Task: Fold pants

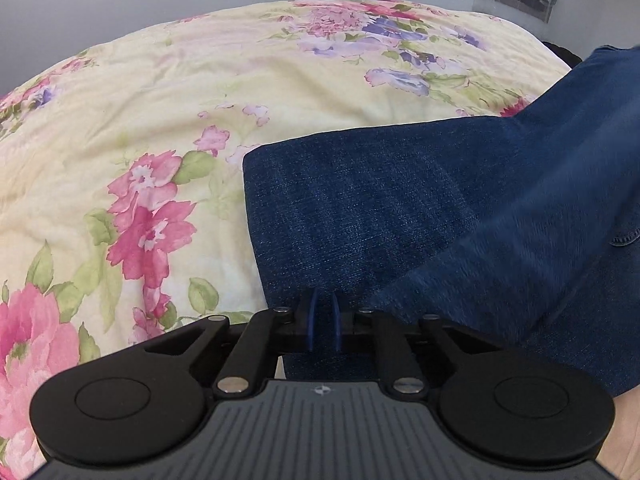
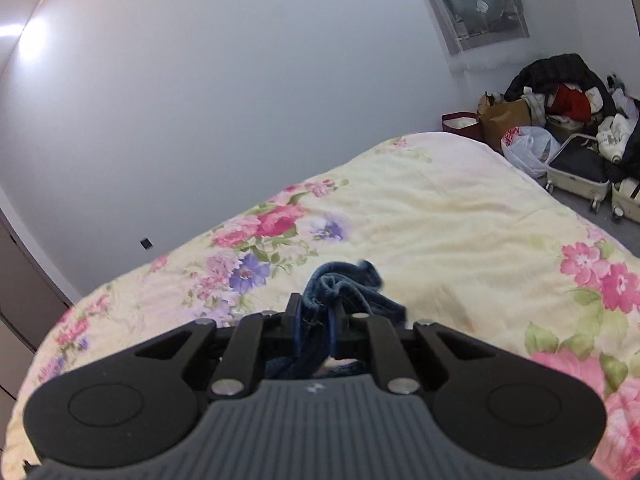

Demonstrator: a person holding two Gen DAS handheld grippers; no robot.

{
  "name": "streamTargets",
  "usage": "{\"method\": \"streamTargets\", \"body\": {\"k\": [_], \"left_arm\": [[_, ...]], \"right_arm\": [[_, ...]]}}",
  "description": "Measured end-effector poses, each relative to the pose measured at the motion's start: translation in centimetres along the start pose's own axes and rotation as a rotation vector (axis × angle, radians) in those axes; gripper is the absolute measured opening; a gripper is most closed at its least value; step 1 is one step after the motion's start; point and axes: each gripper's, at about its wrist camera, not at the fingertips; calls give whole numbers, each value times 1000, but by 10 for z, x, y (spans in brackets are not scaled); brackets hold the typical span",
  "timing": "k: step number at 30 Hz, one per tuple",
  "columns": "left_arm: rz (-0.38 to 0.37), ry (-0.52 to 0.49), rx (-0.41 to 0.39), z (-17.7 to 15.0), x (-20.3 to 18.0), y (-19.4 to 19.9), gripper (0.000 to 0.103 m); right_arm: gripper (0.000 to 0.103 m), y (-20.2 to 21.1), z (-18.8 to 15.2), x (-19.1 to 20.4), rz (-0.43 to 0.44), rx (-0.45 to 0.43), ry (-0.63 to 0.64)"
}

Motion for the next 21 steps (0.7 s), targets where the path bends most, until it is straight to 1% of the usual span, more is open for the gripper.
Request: {"method": "streamTargets", "body": {"k": [2, 4, 6, 8, 10, 14, 19, 20, 21], "left_arm": [[-5, 4, 4, 1, 1, 0, 14], [-5, -6, 7, 1, 0, -1, 14], [-5, -18, 9, 1, -1, -1, 14], [-5, -19, 15, 2, -1, -1, 14], [-8, -17, 18, 3, 0, 1, 13], [-8, -16, 22, -2, 2, 4, 9], [-17, -30, 44, -9, 4, 18, 9], [-24, -36, 49, -12, 5, 23, 10], [-34, -42, 44, -15, 7, 28, 10]], "right_arm": [[6, -10, -24, -23, -66, 89, -33], [6, -25, -66, -61, -125, 222, -147], [6, -34, -104, -87, -144, 284, -234], [5, -37, -120, -95, -130, 259, -249], [6, -38, -121, -92, -144, 247, -232], [6, -44, -121, -81, -189, 260, -139], [6, -49, -126, -72, -243, 265, -46], [14, -48, -124, -70, -268, 264, -20], [20, -45, -121, -68, -316, 260, 7]]}}
Point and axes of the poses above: each gripper's, at about its wrist camera, not at the fingertips, and y roughly against the way its jaws point, x to its left, z to its top, and after that the axes turned 10 degrees about y, right-handed
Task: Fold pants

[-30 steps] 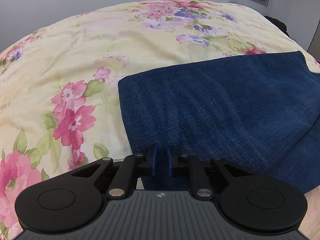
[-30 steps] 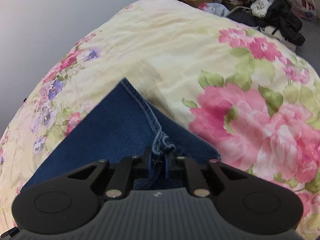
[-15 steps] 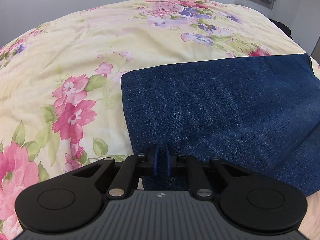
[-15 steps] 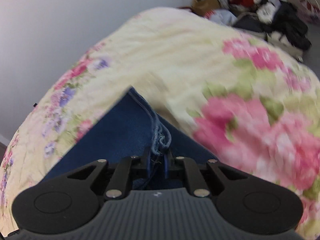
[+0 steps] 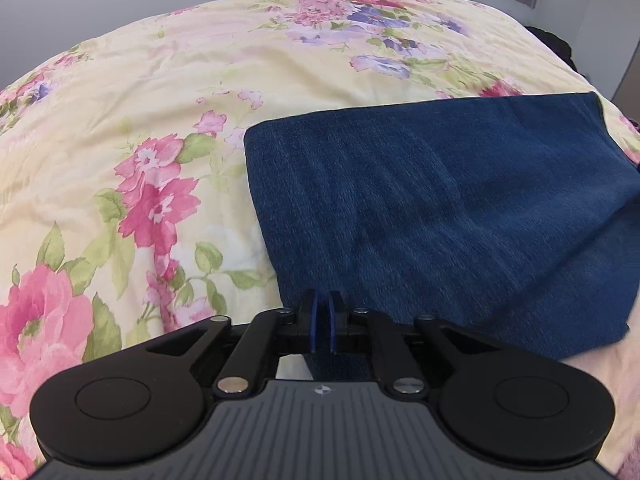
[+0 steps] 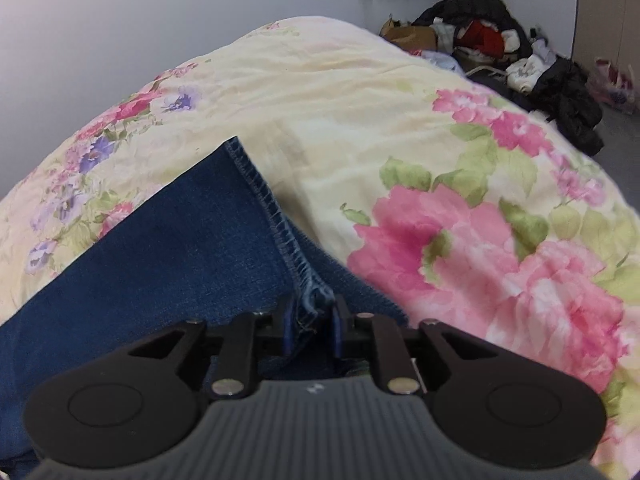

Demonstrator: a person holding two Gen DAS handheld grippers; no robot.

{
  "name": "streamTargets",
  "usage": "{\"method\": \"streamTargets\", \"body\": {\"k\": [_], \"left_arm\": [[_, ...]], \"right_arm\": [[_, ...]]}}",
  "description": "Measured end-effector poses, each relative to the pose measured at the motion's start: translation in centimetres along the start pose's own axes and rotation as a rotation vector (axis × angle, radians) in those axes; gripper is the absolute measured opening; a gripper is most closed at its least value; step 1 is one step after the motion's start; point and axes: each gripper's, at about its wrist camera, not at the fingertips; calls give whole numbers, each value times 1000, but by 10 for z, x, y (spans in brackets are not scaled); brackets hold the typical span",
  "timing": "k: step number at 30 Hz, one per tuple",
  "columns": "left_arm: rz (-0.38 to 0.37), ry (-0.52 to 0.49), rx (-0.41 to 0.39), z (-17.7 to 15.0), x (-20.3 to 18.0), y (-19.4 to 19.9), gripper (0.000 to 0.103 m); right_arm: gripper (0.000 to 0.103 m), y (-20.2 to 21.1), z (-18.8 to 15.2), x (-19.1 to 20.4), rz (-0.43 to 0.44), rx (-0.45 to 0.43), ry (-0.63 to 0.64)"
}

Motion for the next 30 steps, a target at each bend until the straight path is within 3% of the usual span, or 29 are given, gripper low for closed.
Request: {"method": "streamTargets", "body": {"k": [1, 3, 7, 11, 13, 14, 17, 21, 27, 30], "left_arm": [[-10, -7, -4, -3, 2, 5, 10], [-34, 9, -4, -6, 9, 15, 10], [-67, 65, -61, -7, 26, 34, 10], [-130, 119, -80, -3, 29, 37, 10], [-139, 88, -55, -5, 20, 30, 10], [-128, 56, -38, -9, 13, 26, 10], [-97, -4, 25, -21, 6, 11, 10], [-91, 8, 157, -32, 16, -15, 6], [-70, -33, 214, -29, 18, -14, 6], [-37, -105, 210, -27, 15, 0, 9]], "right_arm": [[27, 5, 2, 0, -67, -10, 23], [25, 14, 6, -8, -135, -10, 29], [22, 45, 7, -14, -67, -77, 42], [21, 58, 2, 16, 11, -148, 167], [17, 51, -3, 31, 17, -169, 185], [12, 44, -5, 36, 23, -155, 179], [8, 19, -16, 45, -5, -72, 211], [1, 4, -30, 35, 7, -61, 180], [0, -5, -31, 36, 1, -40, 176], [0, -4, -28, 39, -18, -27, 178]]}}
Point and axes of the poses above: each gripper's, at about its wrist camera, not at the fingertips, and y roughly against the way its jaws point, x to its left, z to its top, and after that the axes turned 10 degrees about y, right-handed
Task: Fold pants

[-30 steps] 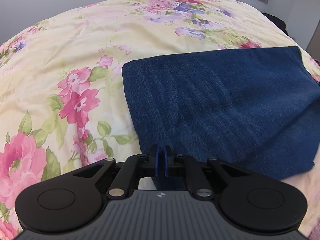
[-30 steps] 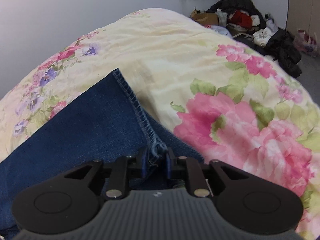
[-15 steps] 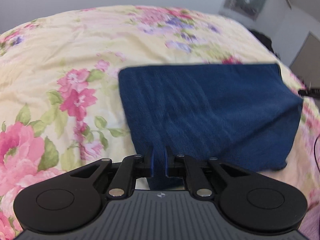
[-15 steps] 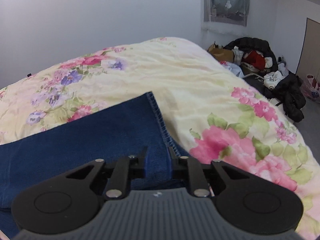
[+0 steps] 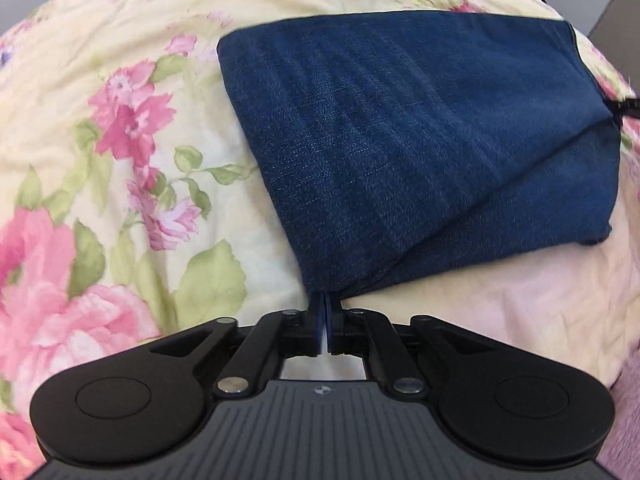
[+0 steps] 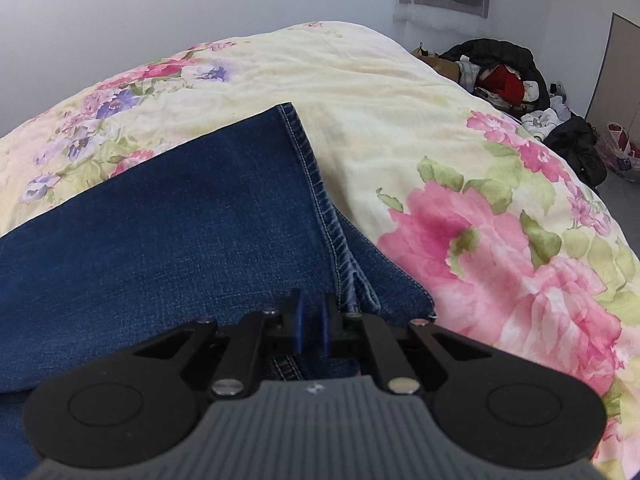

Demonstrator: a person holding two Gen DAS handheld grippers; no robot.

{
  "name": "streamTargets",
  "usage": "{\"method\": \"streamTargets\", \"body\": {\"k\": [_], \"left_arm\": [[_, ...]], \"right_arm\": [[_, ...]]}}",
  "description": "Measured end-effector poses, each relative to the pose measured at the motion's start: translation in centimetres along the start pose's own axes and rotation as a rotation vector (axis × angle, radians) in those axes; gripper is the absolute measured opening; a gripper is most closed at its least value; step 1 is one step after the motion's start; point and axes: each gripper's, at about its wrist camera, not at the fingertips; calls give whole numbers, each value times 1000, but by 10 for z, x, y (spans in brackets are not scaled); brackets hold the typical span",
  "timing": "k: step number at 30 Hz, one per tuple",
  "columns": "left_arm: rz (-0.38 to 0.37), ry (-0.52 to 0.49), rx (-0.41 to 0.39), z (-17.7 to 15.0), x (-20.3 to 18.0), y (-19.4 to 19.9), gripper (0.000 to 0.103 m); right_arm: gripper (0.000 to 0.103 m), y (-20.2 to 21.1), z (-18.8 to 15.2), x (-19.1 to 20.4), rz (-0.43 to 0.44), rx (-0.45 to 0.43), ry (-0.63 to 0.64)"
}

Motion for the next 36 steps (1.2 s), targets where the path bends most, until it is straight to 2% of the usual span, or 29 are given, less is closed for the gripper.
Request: {"method": "streamTargets", "body": {"k": [3, 6, 7, 8, 9, 12, 16, 18, 20, 23, 28, 36], "left_arm": [[27, -61, -31, -2, 1, 24, 12], [42, -93, -70, 1, 5, 50, 13], [48, -98, -82, 2, 7, 57, 14], [54, -102, -99, 5, 8, 67, 16], [59, -104, -111, 8, 9, 74, 17], [75, -104, -151, 16, 2, 94, 20], [67, -92, -200, 22, 1, 109, 25], [61, -79, -220, 25, 1, 111, 28], [51, -50, -250, 28, 0, 109, 30], [15, 17, -287, 35, -1, 101, 34], [-72, 109, -312, 50, -15, 70, 34], [-130, 109, -288, 79, -63, 8, 34]], "right_arm": [[2, 8, 4, 1, -13, 13, 1], [10, 20, 3, 0, -10, 20, -14], [17, 25, 2, -1, -2, 17, -24], [31, 31, 1, -1, 0, 14, -36], [36, 36, -1, -2, -3, 12, -44], [41, 49, -7, -5, 16, 16, -81], [59, 61, -18, -19, 82, 26, -231], [61, 64, -26, -27, 117, 29, -310], [68, 65, -33, -32, 155, 31, -380], [74, 61, -44, -41, 198, 35, -493], [74, 46, -58, -49, 248, 37, -600], [74, 13, -66, -73, 347, -29, -762]]}}
Point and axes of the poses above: each gripper's, at about its wrist camera, not at the fingertips, and y roughly against the way its jaws point, x to its left, z to its top, and after that the axes turned 10 degrees about y, right-handed
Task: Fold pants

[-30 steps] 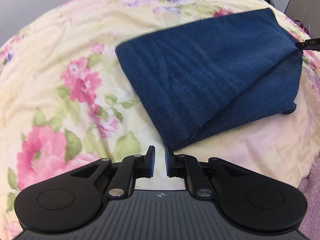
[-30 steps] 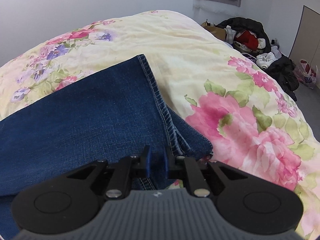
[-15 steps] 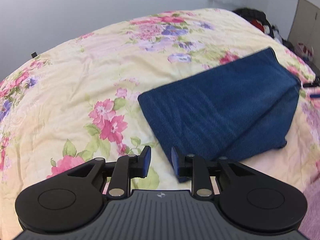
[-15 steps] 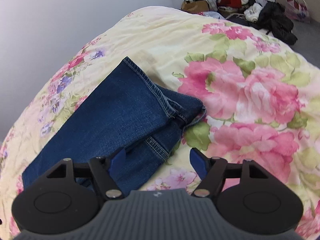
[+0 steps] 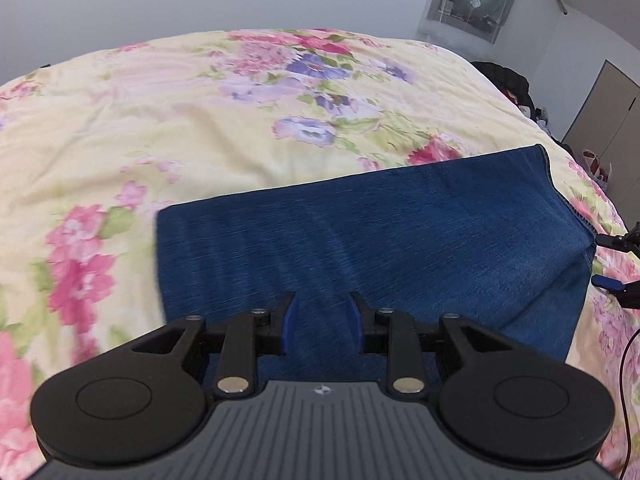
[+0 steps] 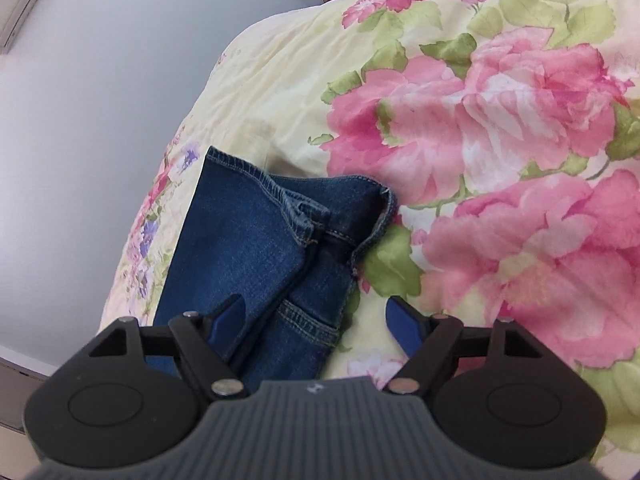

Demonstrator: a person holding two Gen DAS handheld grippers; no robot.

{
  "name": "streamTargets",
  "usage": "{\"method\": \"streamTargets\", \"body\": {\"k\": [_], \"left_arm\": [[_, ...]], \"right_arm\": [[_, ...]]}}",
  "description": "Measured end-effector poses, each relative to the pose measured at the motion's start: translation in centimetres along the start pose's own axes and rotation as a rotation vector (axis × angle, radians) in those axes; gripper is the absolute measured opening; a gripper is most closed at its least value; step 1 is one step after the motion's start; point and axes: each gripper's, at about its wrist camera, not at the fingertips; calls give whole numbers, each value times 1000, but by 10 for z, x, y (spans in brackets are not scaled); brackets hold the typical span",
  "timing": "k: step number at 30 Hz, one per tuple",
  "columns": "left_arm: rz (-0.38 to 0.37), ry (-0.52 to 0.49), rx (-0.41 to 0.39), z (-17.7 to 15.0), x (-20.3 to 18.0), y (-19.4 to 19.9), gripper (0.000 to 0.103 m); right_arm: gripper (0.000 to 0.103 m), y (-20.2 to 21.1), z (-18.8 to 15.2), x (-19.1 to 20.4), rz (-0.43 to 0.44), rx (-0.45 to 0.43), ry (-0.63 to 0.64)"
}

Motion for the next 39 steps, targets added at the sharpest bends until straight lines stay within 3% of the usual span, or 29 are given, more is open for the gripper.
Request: {"method": "streamTargets", "body": {"k": [6, 10, 12, 15, 26, 32, 39], "left_arm": [[-61, -14, 18, 9, -23, -40, 34], [-112, -54, 14, 17, -41, -59, 34], [-130, -73, 4, 25, -52, -68, 34], [-140, -94, -2, 38, -69, -86, 34], [-50, -148, -12, 66, -115, -154, 36], [-32, -135, -38, 62, -120, -136, 35], [-81, -213, 11, 3, -134, -93, 30]], "right_arm": [[72, -24, 16, -22, 56, -35, -77], [49, -35, 26, -26, 72, -47, -65], [43, -37, 31, -27, 95, -42, -57], [32, -29, 37, -15, 100, -50, 60], [26, -17, 49, 9, 106, -41, 223], [23, -20, 51, 15, 84, -37, 254], [23, -19, 50, 16, 54, -28, 219]]}}
Point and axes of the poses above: each gripper's, at about its wrist camera, not at the fingertips, and y roughly against the way its jaws point, x to its left, z to its top, and after that the axes turned 10 degrees about y, right-handed
